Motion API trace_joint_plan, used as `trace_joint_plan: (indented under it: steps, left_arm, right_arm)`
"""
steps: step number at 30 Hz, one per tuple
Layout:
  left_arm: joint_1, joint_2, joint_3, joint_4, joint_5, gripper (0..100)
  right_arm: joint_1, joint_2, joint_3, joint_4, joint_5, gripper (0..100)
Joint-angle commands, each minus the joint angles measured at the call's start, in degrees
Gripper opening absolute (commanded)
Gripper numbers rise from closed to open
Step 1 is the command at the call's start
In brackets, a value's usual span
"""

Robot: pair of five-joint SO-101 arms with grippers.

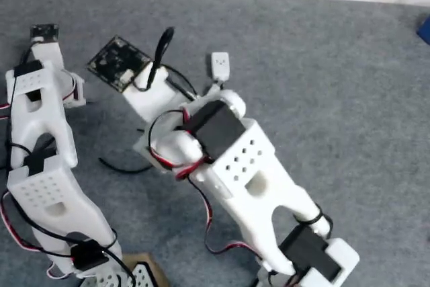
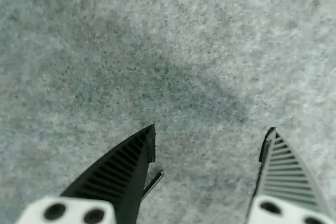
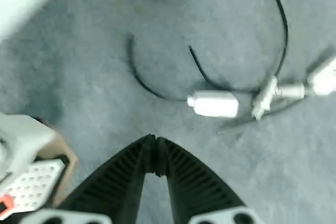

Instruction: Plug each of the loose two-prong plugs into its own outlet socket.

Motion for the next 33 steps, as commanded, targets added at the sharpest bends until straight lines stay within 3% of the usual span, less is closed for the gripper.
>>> trace_joint_plan:
  steps: [1, 5, 9, 12, 19, 27, 33]
  left_arm:
    - [2.6, -1.4, -4.1, 8.7, -6.6, 33]
    - [10.3, -3.9, -10.9, 25.7, -11.9, 33]
    - [21.3, -12.7, -11.6, 33.5, -12.0, 33]
    - [27.1, -18.2, -4.1, 30.8, -11.8, 33]
    - [35.9, -19.6, 18.6, 9.2, -9.1, 33]
    - [36.0, -19.1, 17.9, 8.3, -9.1, 32]
    - [31.9, -16.6, 15.3, 8.2, -9.1, 32]
  right_arm:
    - [12.6, 0.0, 9.6, 0.6, -0.3, 0.9]
    - [27.1, -1.2, 29.8, -13.2, 2.1, 1.0]
    - [33.0, -4.7, 49.7, -31.5, -1.8, 3.3]
    - [33.5, -8.4, 60.9, -40.5, -4.4, 9.5]
    - [38.0, -15.0, 73.5, -55.2, -6.9, 15.2]
    - [38.7, -15.9, 75.5, -58.5, -6.7, 15.2]
    - [37.1, -15.9, 75.6, -58.5, -6.5, 15.2]
